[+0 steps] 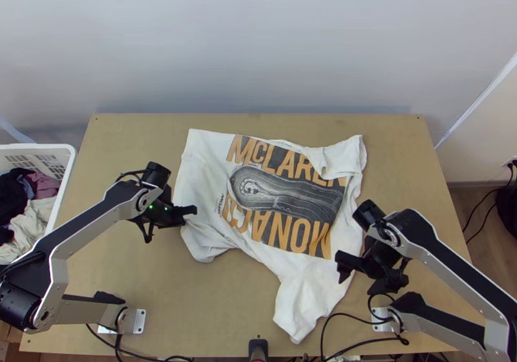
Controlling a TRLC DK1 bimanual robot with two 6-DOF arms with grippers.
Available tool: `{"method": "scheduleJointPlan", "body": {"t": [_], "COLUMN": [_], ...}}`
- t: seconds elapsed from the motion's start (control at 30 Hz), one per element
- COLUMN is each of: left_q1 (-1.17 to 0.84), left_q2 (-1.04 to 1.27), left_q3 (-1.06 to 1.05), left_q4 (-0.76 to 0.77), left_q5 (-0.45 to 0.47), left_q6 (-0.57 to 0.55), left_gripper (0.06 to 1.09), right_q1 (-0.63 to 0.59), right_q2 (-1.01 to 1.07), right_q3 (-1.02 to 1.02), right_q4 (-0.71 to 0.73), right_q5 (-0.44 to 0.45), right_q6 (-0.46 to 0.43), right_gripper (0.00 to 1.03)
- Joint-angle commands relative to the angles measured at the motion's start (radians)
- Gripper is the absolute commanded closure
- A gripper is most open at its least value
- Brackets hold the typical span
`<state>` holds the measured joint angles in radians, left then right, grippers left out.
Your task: Fold the t-shirt
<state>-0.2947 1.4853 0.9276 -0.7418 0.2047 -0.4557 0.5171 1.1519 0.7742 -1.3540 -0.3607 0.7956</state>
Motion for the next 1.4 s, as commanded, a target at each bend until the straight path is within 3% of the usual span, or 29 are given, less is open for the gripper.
{"method": "scheduleJointPlan", "body": {"t": [0.0, 0.33, 0.5, 0.6, 0.77, 0.87, 0.97, 1.03, 1.07, 1.37], "left_q1": [0.017, 0.025, 0.037, 0.043, 0.049, 0.049, 0.049, 0.049, 0.049, 0.065], "left_q2": [-0.008, 0.004, 0.01, 0.01, 0.01, 0.01, 0.01, 0.009, 0.006, -0.057], "left_q3": [-0.004, -0.018, -0.012, -0.012, -0.012, -0.012, -0.012, -0.012, -0.012, 0.034], "left_q4": [-0.011, 0.015, 0.015, 0.015, 0.015, 0.015, 0.015, 0.013, 0.013, 0.012], "left_q5": [-0.008, -0.008, -0.007, -0.008, -0.008, -0.008, -0.007, -0.007, -0.007, -0.008], "left_q6": [0.0, 0.003, 0.014, 0.02, 0.029, 0.029, 0.029, 0.029, 0.031, 0.043], "left_gripper": [1.05, 1.05, 1.05, 1.05, 1.05, 1.05, 1.05, 1.05, 1.05, 1.05], "right_q1": [0.011, 0.043, 0.032, 0.031, 0.031, 0.032, 0.032, 0.032, 0.032, -0.011], "right_q2": [0.025, 0.092, 0.131, 0.137, 0.16, 0.149, 0.137, 0.114, 0.097, -0.064], "right_q3": [-0.061, -0.15, -0.156, -0.159, -0.177, -0.184, -0.185, -0.181, -0.177, -0.032], "right_q4": [0.027, 0.191, 0.257, 0.302, 0.32, 0.343, 0.349, 0.362, 0.369, 0.362], "right_q5": [-0.021, -0.05, -0.049, -0.047, -0.047, -0.02, -0.004, 0.04, 0.062, 0.16], "right_q6": [-0.016, -0.148, -0.174, -0.179, -0.187, -0.188, -0.19, -0.19, -0.19, -0.203], "right_gripper": [0.1, 0.11, 0.19, 0.33, 0.34, 0.57, 0.71, 0.94, 1.0, 1.0]}}
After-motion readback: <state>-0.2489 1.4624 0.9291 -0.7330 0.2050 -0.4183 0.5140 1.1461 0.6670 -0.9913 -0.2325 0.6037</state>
